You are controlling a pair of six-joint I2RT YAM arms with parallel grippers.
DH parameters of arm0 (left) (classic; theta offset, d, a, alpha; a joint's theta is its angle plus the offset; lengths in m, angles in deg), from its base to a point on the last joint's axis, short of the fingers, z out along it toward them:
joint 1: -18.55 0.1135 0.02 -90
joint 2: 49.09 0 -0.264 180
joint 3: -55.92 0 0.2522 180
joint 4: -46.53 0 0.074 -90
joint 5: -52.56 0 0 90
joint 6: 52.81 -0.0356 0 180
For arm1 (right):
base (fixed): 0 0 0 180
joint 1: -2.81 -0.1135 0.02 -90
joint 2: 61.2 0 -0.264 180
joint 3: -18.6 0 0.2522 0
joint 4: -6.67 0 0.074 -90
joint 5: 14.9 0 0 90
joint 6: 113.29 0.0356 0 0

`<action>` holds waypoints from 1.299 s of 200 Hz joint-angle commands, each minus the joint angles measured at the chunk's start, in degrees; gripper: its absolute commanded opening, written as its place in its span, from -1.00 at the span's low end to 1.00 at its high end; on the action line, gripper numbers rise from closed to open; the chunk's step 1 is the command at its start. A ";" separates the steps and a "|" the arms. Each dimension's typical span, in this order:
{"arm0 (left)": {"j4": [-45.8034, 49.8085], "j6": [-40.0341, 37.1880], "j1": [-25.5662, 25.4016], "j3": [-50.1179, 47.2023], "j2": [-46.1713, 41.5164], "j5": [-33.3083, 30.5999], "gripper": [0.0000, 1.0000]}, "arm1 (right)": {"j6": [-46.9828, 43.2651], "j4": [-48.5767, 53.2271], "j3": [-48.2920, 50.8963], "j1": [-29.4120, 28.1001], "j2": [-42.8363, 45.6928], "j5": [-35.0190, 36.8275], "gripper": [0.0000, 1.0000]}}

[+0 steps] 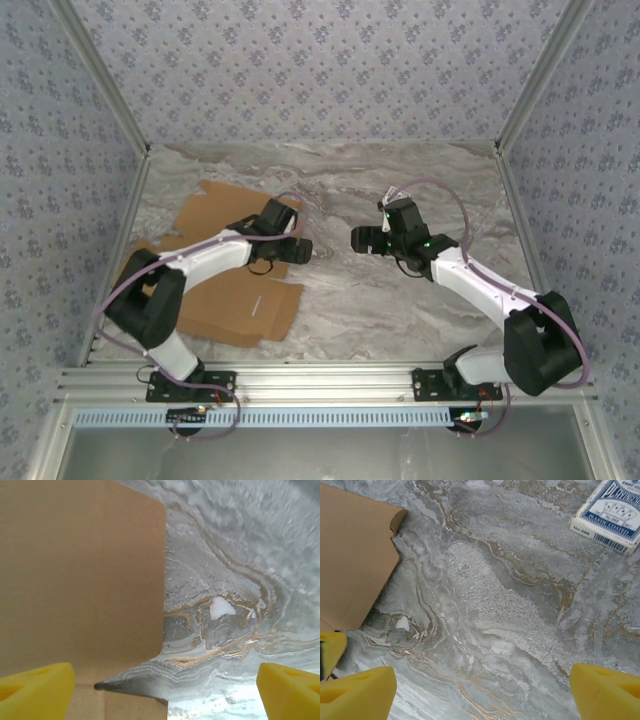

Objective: Fold the paper box

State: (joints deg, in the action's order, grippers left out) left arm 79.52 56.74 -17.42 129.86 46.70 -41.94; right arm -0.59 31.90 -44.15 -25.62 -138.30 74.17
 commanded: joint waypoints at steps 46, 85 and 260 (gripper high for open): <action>12.26 -8.31 -0.58 12.36 11.66 -7.81 0.58 | 1.04 0.80 -0.94 0.13 -2.04 -2.88 0.80; 14.46 -8.52 -0.60 16.98 16.60 -9.56 0.33 | 2.09 -0.43 1.90 0.14 -0.79 -2.57 0.80; 11.57 2.17 -2.07 30.48 21.13 -6.90 -0.79 | 4.94 -3.51 6.88 -4.41 2.07 -14.53 0.69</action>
State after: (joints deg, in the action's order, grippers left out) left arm 91.76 55.97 -19.08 156.42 67.40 -50.11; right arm 1.33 31.55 -39.56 -26.84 -137.58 65.71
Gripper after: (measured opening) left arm 0.113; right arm 0.854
